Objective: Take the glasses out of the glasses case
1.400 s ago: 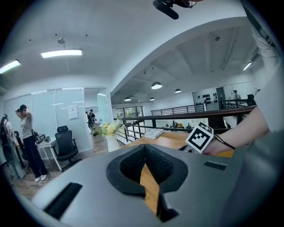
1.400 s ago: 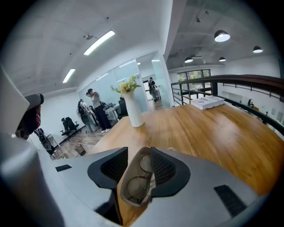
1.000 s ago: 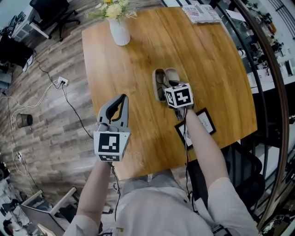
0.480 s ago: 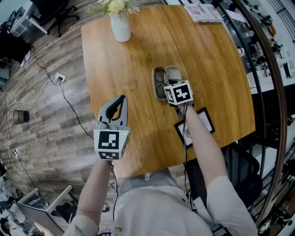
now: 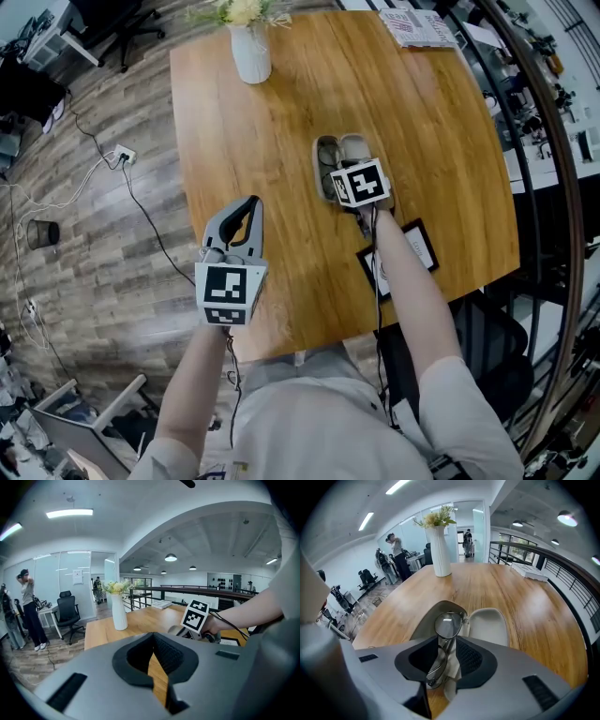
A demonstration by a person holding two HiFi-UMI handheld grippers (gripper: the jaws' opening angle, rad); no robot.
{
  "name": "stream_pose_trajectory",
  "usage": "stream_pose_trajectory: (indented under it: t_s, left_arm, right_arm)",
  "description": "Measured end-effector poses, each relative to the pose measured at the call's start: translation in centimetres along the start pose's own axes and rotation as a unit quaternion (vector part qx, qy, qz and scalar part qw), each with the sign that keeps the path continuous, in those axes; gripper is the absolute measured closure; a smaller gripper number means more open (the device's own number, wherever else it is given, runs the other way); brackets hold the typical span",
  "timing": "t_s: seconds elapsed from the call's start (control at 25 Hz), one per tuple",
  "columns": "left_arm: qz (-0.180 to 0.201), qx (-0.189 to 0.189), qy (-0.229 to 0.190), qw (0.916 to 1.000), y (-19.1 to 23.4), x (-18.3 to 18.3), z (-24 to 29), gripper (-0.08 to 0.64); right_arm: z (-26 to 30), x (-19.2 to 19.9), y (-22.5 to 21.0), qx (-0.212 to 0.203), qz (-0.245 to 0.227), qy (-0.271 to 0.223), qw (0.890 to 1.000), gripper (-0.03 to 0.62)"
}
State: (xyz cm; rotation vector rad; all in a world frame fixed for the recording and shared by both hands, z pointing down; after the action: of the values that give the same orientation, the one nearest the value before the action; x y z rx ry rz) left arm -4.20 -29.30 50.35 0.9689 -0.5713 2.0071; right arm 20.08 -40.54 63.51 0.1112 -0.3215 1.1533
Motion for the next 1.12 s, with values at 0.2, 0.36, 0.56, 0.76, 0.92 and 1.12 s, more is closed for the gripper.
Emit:
stream_pose_trajectory:
  t_s: [0.2,0.36,0.56,0.76,0.92,1.12]
  left_arm:
    - [-0.004,0.001,0.009,0.9999,0.2,0.4,0.2,0.545]
    - [-0.008,0.002,0.014,0.9999,0.4,0.7,0.1,0.545]
    - [-0.016,0.000,0.020,0.9997,1.0,1.4,-0.2,0.545]
    - [-0.019,-0.001,0.021,0.9996,0.9,1.8,-0.6,0.545]
    - [-0.019,-0.002,0.018,0.9997,0.8,1.7,-1.5,0.545]
    - [-0.019,-0.002,0.013,0.9997,1.0,1.7,-2.3,0.545]
  right_arm:
    - [1.1,-0.7,-0.2,-0.027,0.018,0.020,0.999,0.465]
    - [2.0,-0.7,-0.5,-0.082,0.068,0.025,0.994,0.471]
    - [1.7,-0.6,-0.3,-0.109,0.080,0.018,0.991,0.519]
    - [0.6,-0.3,0.0,-0.112,0.090,-0.006,0.990,0.543]
    - [-1.5,-0.3,0.0,-0.096,0.093,-0.033,0.990,0.548]
    - [-4.6,-0.7,-0.5,-0.088,0.111,-0.092,0.986,0.548]
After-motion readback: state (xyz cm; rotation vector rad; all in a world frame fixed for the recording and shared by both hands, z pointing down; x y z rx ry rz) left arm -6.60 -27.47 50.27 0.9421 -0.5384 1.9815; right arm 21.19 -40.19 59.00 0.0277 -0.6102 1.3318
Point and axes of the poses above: the fingertips, and each gripper's own axes: z forward along the fingers, y to its left, x out of its underside, the point moved 9 cm from there along -z, backward along the fingers, and after that the axes turned 13 degrees about y, right-handed, at the moved point
